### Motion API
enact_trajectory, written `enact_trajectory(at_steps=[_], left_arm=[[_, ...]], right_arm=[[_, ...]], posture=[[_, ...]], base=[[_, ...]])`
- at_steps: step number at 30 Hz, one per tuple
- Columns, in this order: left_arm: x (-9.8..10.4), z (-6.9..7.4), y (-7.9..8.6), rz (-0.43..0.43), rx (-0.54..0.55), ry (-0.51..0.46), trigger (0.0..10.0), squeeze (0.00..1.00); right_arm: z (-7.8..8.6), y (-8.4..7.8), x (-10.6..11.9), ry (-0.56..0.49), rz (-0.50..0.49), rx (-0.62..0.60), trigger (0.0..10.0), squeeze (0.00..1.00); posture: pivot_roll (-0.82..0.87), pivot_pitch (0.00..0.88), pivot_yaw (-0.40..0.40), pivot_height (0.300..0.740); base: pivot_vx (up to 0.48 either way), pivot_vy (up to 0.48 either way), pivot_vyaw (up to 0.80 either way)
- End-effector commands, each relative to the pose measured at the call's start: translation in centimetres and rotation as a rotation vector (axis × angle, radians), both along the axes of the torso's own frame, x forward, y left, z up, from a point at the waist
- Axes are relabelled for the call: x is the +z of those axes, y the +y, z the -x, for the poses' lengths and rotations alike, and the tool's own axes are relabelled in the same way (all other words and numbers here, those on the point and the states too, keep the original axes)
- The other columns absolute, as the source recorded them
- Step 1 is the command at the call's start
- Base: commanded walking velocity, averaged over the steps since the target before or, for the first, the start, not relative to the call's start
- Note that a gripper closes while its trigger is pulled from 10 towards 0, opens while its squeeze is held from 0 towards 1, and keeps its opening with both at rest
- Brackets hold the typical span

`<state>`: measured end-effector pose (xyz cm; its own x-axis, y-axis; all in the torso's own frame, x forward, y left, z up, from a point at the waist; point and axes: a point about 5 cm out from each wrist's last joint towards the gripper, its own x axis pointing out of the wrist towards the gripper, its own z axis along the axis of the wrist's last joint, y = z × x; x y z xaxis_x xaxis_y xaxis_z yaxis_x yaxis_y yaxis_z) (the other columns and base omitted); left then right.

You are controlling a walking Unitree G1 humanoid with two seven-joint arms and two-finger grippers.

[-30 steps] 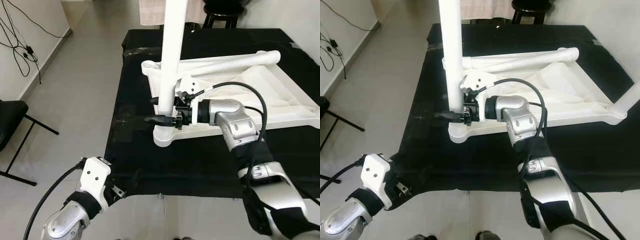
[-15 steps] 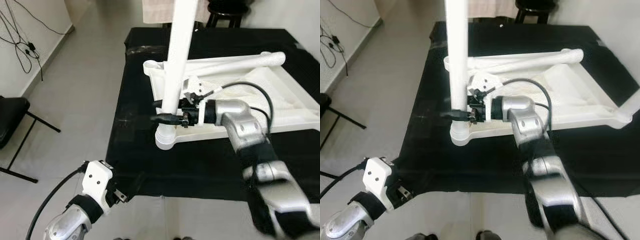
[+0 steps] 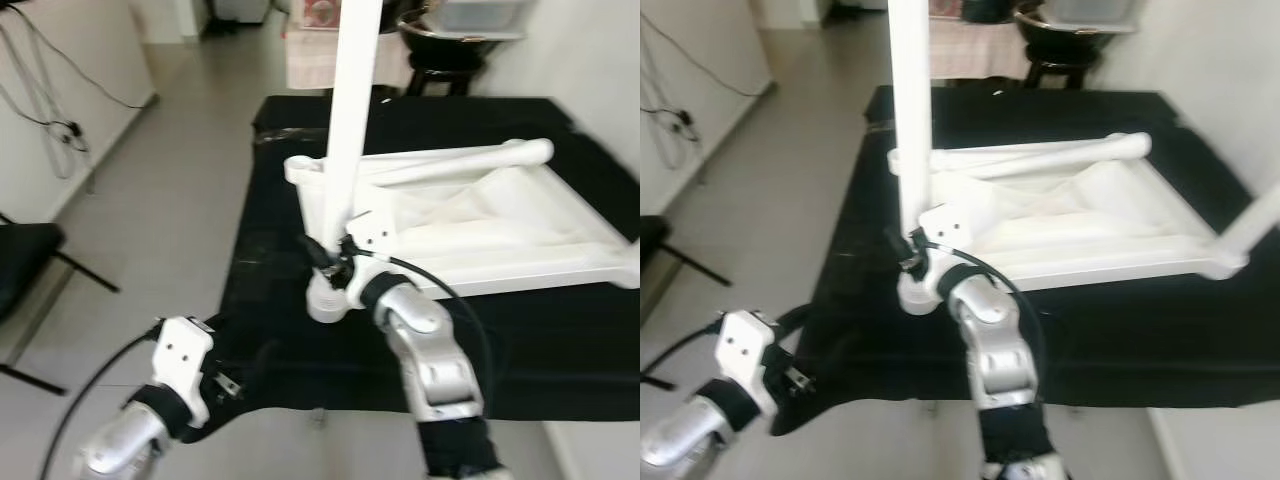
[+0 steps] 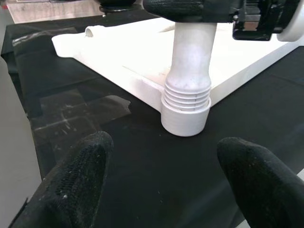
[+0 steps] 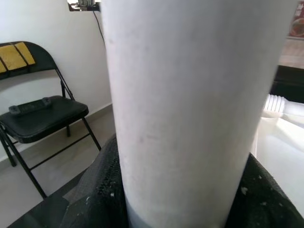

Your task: Building children table

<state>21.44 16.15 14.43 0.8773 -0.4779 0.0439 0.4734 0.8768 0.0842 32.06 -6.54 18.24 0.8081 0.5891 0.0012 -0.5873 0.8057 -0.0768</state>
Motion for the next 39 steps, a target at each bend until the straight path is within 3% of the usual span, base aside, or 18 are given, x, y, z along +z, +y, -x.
enact_trajectory(at_steps=[1, 3, 4, 7, 10, 11, 15, 20, 21, 22, 23, 33, 35, 39], left_arm=[[-0.3, 0.1, 0.3, -0.017, 0.019, 0.004, 10.0, 0.0], [-0.3, 0.1, 0.3, -0.017, 0.02, 0.004, 10.0, 0.0], [-0.3, 0.0, 0.3, -0.016, 0.019, 0.005, 10.0, 0.0], [-0.3, 0.0, 0.1, -0.013, 0.002, 0.01, 10.0, 0.0], [-0.3, 0.0, 0.0, -0.01, -0.007, 0.013, 10.0, 0.0], [-0.3, 0.1, -0.3, -0.002, -0.025, 0.019, 10.0, 0.0], [-0.3, 0.2, -0.5, 0.004, -0.034, 0.022, 10.0, 0.0], [-0.2, 0.5, -0.9, 0.02, -0.051, 0.027, 10.0, 0.0], [-0.2, 0.7, -1.1, 0.025, -0.056, 0.028, 10.0, 0.0], [-0.2, 0.7, -1.1, 0.025, -0.056, 0.028, 10.0, 0.0], [-0.1, 0.8, -1.2, 0.028, -0.059, 0.027, 10.0, 0.0], [0.2, 1.6, -1.8, 0.031, -0.07, 0.019, 10.0, 0.0], [0.2, 1.6, -1.8, 0.03, -0.063, 0.016, 10.0, 0.0], [0.2, 1.6, -1.7, 0.029, -0.06, 0.015, 10.0, 0.0]], right_arm=[[0.1, 0.0, -3.4, 0.176, 0.063, 0.029, 10.0, 0.0], [0.2, 0.3, -2.8, 0.172, 0.046, 0.075, 10.0, 0.0], [0.2, 0.8, -1.8, 0.153, 0.016, 0.174, 10.0, 1.0], [1.0, 1.6, 1.3, 0.027, 0.012, 0.496, 10.0, 1.0], [0.8, 1.2, 2.0, -0.01, 0.043, 0.563, 10.0, 1.0], [-0.3, 0.2, 2.7, -0.039, 0.139, 0.676, 10.0, 0.0], [-1.2, -0.5, 3.1, -0.034, 0.2, 0.755, 10.0, 0.0], [-2.4, -0.6, 3.9, -0.012, 0.204, 0.823, 10.0, 0.0], [-2.8, -0.5, 4.4, -0.005, 0.196, 0.847, 5.0, 0.0], [-2.8, -0.5, 4.4, -0.005, 0.196, 0.847, 5.0, 0.0], [-3.1, -0.6, 4.9, 0.0, 0.189, 0.865, 0.0, 0.0], [-3.7, -2.6, 5.8, 0.01, 0.192, 0.933, 0.0, 0.0], [-3.5, -3.2, 4.8, 0.007, 0.174, 0.825, 0.0, 0.0], [-3.4, -3.4, 4.3, 0.008, 0.163, 0.765, 0.0, 0.0]], posture=[[-0.08, 0.126, -0.059, 0.74], [-0.07, 0.126, -0.061, 0.74], [-0.07, 0.127, -0.06, 0.74], [-0.07, 0.132, -0.06, 0.74], [-0.07, 0.138, -0.059, 0.74], [-0.06, 0.146, -0.065, 0.74], [-0.06, 0.153, -0.069, 0.74], [-0.05, 0.167, -0.08, 0.74], [-0.04, 0.181, -0.086, 0.74], [-0.04, 0.181, -0.086, 0.74], [-0.04, 0.188, -0.089, 0.74], [-0.04, 0.213, -0.095, 0.74], [-0.05, 0.212, -0.105, 0.74], [-0.05, 0.212, -0.105, 0.74]], base=[[0.0, 0.0, 0.0], [0.0, 0.0, 0.0], [0.0, 0.0, 0.0], [0.0, 0.0, 0.0], [0.0, 0.0, 0.0], [0.0, 0.0, 0.0], [0.0, 0.0, 0.0], [0.0, 0.0, 0.0], [0.0, 0.0, 0.0], [0.0, 0.0, 0.0], [0.0, 0.0, 0.0], [0.0, 0.0, 0.0], [0.0, 0.0, 0.0], [0.0, 0.0, 0.0]])
